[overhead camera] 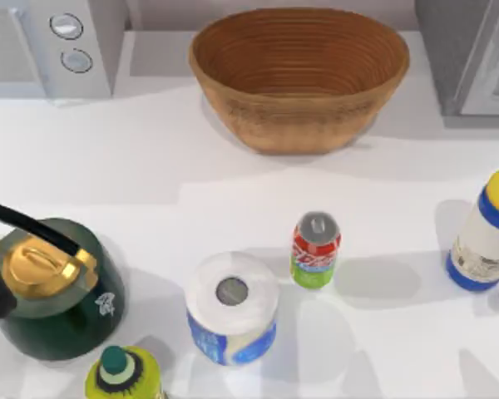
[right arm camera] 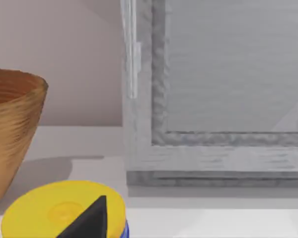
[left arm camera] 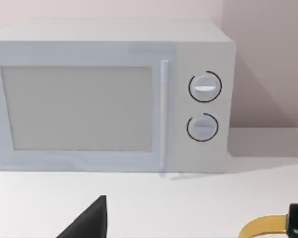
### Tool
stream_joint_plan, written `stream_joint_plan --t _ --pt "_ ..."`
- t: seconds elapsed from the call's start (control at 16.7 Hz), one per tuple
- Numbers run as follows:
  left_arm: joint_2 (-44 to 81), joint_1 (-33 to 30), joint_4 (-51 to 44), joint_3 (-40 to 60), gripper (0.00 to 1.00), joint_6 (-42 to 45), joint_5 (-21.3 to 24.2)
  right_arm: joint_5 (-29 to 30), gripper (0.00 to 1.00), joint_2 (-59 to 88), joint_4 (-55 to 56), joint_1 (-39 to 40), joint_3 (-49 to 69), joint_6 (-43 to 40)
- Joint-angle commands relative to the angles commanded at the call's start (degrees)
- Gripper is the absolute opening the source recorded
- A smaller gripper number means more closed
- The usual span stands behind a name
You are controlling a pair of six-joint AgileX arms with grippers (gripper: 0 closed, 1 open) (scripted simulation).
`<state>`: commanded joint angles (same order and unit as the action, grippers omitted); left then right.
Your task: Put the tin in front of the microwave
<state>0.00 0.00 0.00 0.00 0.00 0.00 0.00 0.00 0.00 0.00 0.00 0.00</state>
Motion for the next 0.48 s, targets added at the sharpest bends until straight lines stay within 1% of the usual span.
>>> stream_joint_plan --t 0.24,0.48 --pt "1.29 -0.50 -0.90 1.44 1.00 0.13 -0.02 0.00 1.00 0.00 0.00 0.00 0.00 0.00" --pt "9.41 -3.76 -6.63 10.26 1.00 0.67 -0.16 0.00 1.00 0.00 0.00 0.00 0.00 0.00"
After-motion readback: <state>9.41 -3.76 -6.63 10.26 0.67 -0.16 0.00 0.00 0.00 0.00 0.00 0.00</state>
